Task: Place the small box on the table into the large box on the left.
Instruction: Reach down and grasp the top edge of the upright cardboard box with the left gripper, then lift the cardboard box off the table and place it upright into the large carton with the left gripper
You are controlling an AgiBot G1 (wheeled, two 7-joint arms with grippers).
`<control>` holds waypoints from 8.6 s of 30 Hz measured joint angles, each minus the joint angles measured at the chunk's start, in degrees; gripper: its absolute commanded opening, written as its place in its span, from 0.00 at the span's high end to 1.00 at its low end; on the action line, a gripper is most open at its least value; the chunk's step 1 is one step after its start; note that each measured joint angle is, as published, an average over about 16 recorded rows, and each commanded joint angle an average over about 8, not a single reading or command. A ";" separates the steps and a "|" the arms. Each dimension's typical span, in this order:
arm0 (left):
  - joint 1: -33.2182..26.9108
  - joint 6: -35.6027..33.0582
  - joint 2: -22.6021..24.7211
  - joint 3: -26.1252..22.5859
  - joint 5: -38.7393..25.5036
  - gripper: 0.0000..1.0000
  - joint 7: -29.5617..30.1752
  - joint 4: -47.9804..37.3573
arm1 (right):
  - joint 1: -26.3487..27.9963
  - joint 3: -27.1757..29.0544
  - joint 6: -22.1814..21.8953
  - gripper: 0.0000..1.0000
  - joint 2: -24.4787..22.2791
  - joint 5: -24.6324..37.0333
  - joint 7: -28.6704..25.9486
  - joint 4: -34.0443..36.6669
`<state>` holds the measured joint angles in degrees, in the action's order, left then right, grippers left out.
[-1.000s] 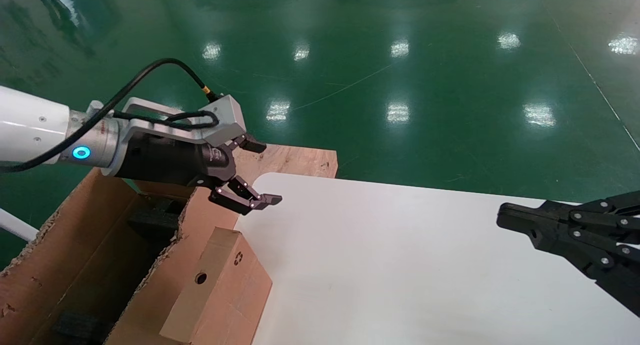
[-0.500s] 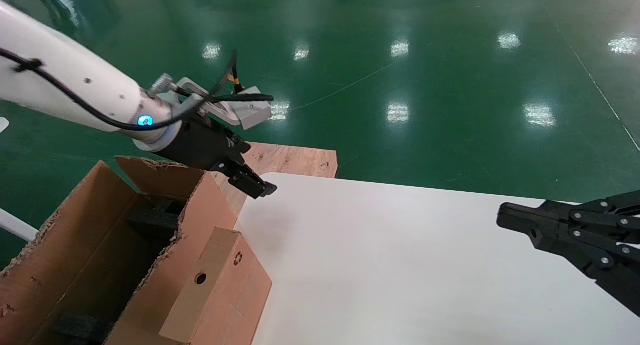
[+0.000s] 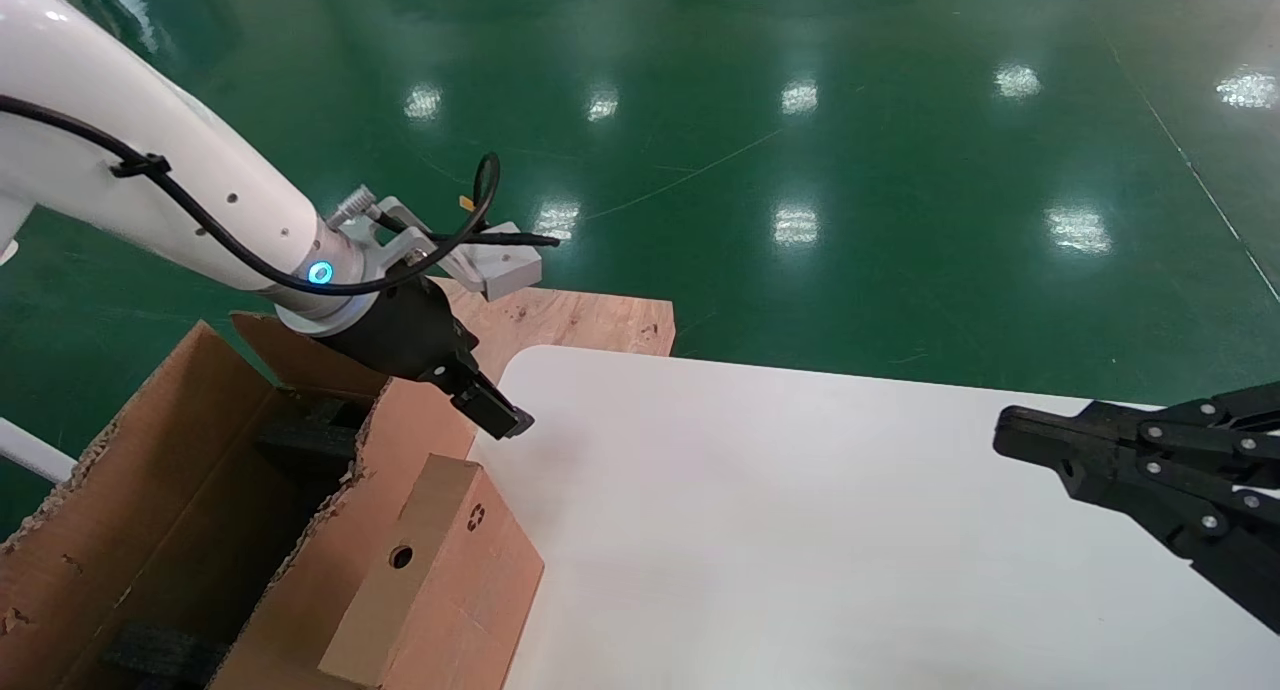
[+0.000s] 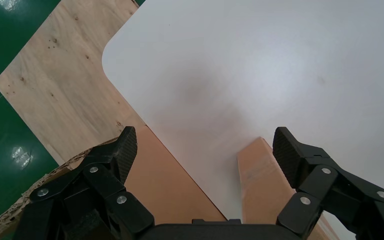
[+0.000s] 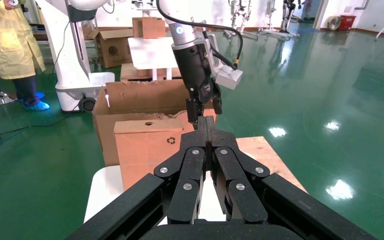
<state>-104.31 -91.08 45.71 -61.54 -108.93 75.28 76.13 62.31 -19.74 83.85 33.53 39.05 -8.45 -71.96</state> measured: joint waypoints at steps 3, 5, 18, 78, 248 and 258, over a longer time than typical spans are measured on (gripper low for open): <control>-0.18 0.11 0.53 -1.77 0.46 0.00 0.79 -0.47 | 0.00 0.00 0.00 1.00 0.00 0.00 0.00 0.00; -0.37 0.15 1.04 -3.33 0.80 0.00 1.60 -0.82 | 0.00 0.00 0.00 1.00 0.00 0.00 0.00 0.00; -4.95 0.39 4.36 -16.89 4.95 0.00 8.26 -2.00 | 0.00 -0.01 0.00 1.00 0.00 -0.01 0.01 0.01; -28.56 1.85 1.15 -40.12 27.16 0.00 6.56 1.60 | 0.01 -0.04 -0.01 1.00 -0.01 -0.03 0.02 0.01; -54.78 5.17 -3.16 -53.63 27.15 1.00 -12.71 -36.45 | 0.01 -0.09 -0.04 0.00 -0.04 -0.07 0.05 0.03; -48.43 0.34 -5.04 -59.95 32.73 1.00 -12.72 -34.53 | 0.01 -0.09 -0.05 0.00 -0.04 -0.08 0.05 0.03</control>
<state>-152.74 -90.74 40.67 -121.49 -76.20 62.56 41.60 62.32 -19.83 83.80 33.50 38.98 -8.40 -71.92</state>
